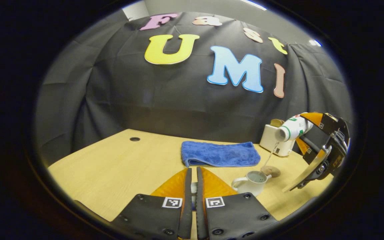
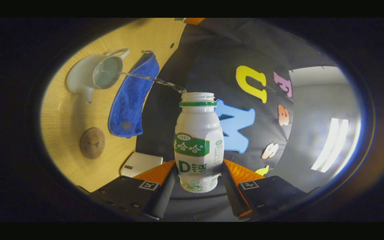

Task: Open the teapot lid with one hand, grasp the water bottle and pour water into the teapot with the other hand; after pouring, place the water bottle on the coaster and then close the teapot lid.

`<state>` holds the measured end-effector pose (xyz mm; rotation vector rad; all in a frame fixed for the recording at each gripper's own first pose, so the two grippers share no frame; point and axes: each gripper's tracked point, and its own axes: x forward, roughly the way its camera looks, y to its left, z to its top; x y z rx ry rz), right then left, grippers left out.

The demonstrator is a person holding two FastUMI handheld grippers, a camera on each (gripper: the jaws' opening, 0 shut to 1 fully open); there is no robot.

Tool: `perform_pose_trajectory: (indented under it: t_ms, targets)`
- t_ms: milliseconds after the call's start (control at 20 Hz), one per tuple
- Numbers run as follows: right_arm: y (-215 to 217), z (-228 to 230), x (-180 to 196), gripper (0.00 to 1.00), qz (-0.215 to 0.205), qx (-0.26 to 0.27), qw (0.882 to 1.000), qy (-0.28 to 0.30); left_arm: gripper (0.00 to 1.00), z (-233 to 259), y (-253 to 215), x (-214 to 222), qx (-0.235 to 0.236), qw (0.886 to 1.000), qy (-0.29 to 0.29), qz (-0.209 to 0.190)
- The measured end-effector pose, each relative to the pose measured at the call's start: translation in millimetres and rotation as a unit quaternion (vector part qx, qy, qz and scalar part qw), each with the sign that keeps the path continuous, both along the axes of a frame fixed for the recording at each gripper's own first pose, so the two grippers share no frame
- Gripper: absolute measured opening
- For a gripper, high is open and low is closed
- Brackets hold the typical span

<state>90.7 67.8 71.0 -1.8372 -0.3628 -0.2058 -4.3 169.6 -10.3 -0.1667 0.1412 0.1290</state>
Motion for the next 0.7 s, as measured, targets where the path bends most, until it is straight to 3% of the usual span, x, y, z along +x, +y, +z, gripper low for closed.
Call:
perform_pose_trajectory:
  t_ms: [250, 300, 350, 450, 700]
  targets:
    - [0.6, -0.1, 0.5, 0.73, 0.002, -0.005, 1.0, 0.001, 0.15, -3.7, -0.8, 0.5, -0.002, 1.0, 0.004, -0.002]
    - [0.5, 0.1, 0.7, 0.73, 0.001, -0.006, 1.0, 0.002, 0.12, -4.5, -1.4, 0.3, -0.002, 1.0, 0.005, -0.002]
    - [1.3, -0.1, -0.4, 0.73, 0.001, -0.008, 1.0, 0.002, 0.15, -5.8, -2.3, 1.6, -0.002, 1.0, 0.006, -0.002]
    - [1.0, 0.5, -0.9, 0.73, 0.001, -0.01, 1.0, 0.001, 0.08, -6.5, -2.7, 1.9, -0.001, 1.0, 0.008, -0.003]
    - [2.7, 2.2, -1.2, 0.73, 0.003, -0.028, 1.0, -0.004, 0.12, -6.0, -1.9, 2.9, 0.0, 1.0, 0.009, -0.004]
